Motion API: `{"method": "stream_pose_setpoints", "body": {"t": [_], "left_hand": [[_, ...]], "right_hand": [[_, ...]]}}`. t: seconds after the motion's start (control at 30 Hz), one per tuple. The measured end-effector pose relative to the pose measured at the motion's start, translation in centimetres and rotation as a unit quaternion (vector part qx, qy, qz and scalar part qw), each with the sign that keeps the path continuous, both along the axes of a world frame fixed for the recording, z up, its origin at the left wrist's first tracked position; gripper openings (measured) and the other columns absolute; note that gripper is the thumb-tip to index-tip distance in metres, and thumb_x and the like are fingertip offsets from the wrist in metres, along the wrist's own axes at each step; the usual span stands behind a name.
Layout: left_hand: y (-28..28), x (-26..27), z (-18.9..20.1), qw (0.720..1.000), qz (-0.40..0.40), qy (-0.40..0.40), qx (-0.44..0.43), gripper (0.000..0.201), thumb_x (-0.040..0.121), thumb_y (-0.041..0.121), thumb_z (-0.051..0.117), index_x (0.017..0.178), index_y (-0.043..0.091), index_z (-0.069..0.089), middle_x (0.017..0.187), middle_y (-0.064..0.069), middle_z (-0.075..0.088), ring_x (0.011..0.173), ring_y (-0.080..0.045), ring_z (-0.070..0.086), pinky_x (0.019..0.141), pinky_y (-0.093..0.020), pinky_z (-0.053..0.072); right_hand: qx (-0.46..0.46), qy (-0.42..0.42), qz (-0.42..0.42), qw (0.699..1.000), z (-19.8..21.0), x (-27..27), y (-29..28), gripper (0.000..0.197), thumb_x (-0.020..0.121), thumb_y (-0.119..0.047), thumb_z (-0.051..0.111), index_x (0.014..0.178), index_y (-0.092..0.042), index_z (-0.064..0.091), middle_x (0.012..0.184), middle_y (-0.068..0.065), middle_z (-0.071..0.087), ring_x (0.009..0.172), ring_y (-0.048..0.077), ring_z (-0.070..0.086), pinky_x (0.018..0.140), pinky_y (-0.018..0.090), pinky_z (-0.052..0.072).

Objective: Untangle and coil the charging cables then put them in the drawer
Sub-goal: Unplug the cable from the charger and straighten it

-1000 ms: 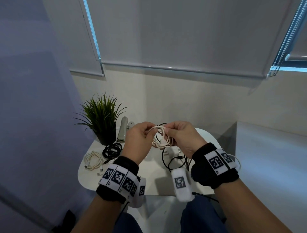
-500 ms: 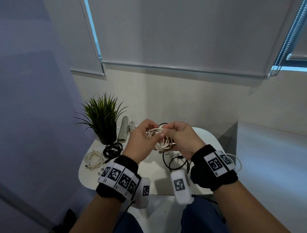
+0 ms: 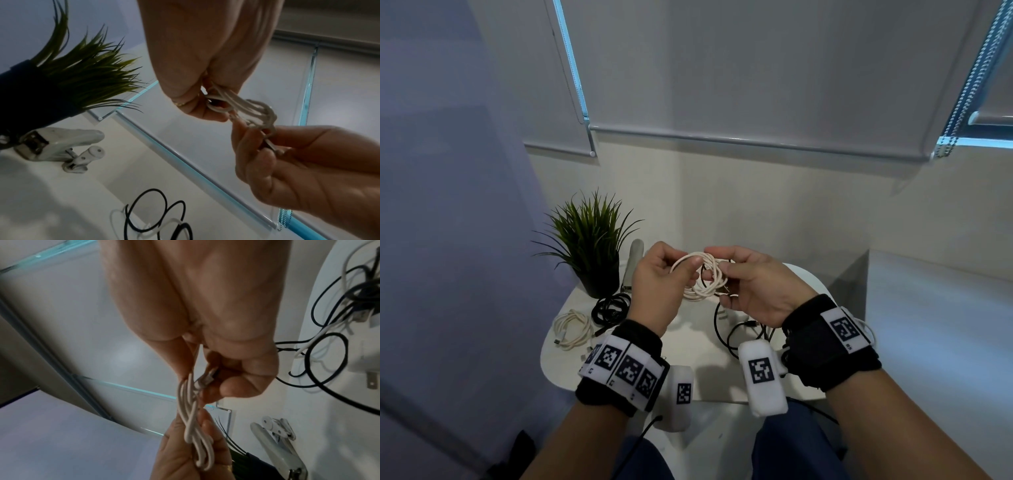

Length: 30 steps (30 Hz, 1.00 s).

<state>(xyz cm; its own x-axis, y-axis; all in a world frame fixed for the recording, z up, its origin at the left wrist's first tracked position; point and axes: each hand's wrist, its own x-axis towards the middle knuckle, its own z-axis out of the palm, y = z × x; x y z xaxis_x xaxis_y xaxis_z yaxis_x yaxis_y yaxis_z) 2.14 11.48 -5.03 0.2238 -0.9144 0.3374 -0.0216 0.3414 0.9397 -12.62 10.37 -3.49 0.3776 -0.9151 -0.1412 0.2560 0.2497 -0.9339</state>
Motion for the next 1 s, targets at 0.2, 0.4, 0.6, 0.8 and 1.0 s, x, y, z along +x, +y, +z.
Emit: {"method": "stream_pose_setpoints", "body": {"t": [0.2,0.4,0.6,0.8,1.0], "left_hand": [[0.1,0.4,0.3,0.998,-0.062,0.001,-0.004,0.014,0.087,-0.001,0.06,0.091,0.012,0.063,0.06,0.006,0.064,0.053,-0.004,0.057,0.054,-0.017,0.05],[-0.3,0.7,0.0,0.996,-0.08,-0.026,0.004,0.016,0.092,0.015,0.055,0.096,0.021,0.07,0.05,0.005,0.056,0.053,-0.004,0.053,0.058,-0.014,0.045],[-1.1,0.9,-0.7,0.988,-0.127,-0.046,0.074,0.022,0.097,0.017,0.048,0.096,0.02,0.069,0.06,0.003,0.056,0.051,-0.004,0.049,0.055,-0.017,0.043],[-1.0,0.9,-1.1,0.99,-0.112,-0.06,0.067,0.025,0.097,0.01,0.049,0.093,0.024,0.07,0.053,0.009,0.05,0.055,-0.006,0.044,0.059,-0.019,0.041],[-0.8,0.3,-1.1,0.996,-0.064,-0.016,0.052,0.013,0.095,0.01,0.053,0.093,0.019,0.062,0.066,0.004,0.06,0.06,-0.009,0.055,0.062,-0.028,0.048]], "right_hand": [[0.003,-0.03,0.003,1.0,0.1,-0.5,-0.1,0.015,0.088,0.003,0.056,0.092,-0.011,0.06,0.08,0.011,0.058,0.065,0.018,0.054,0.053,0.024,0.049],[-0.006,-0.011,-0.046,0.999,0.0,-0.8,-0.6,0.018,0.082,0.01,0.06,0.08,-0.008,0.057,0.078,0.013,0.061,0.061,0.019,0.056,0.048,0.022,0.05],[-0.017,0.028,-0.045,0.998,-0.2,-0.7,-0.6,0.02,0.083,0.011,0.058,0.076,-0.007,0.059,0.061,0.007,0.061,0.05,0.013,0.057,0.047,0.022,0.049],[-0.05,0.055,-0.055,0.996,-0.3,-0.4,-0.5,0.008,0.082,0.002,0.065,0.081,-0.005,0.063,0.065,0.007,0.061,0.054,0.014,0.052,0.047,0.022,0.042],[-0.068,0.133,-0.105,0.983,-0.3,0.2,-0.7,0.017,0.073,0.006,0.068,0.087,-0.003,0.064,0.071,0.013,0.059,0.05,0.014,0.045,0.044,0.023,0.035]]}}
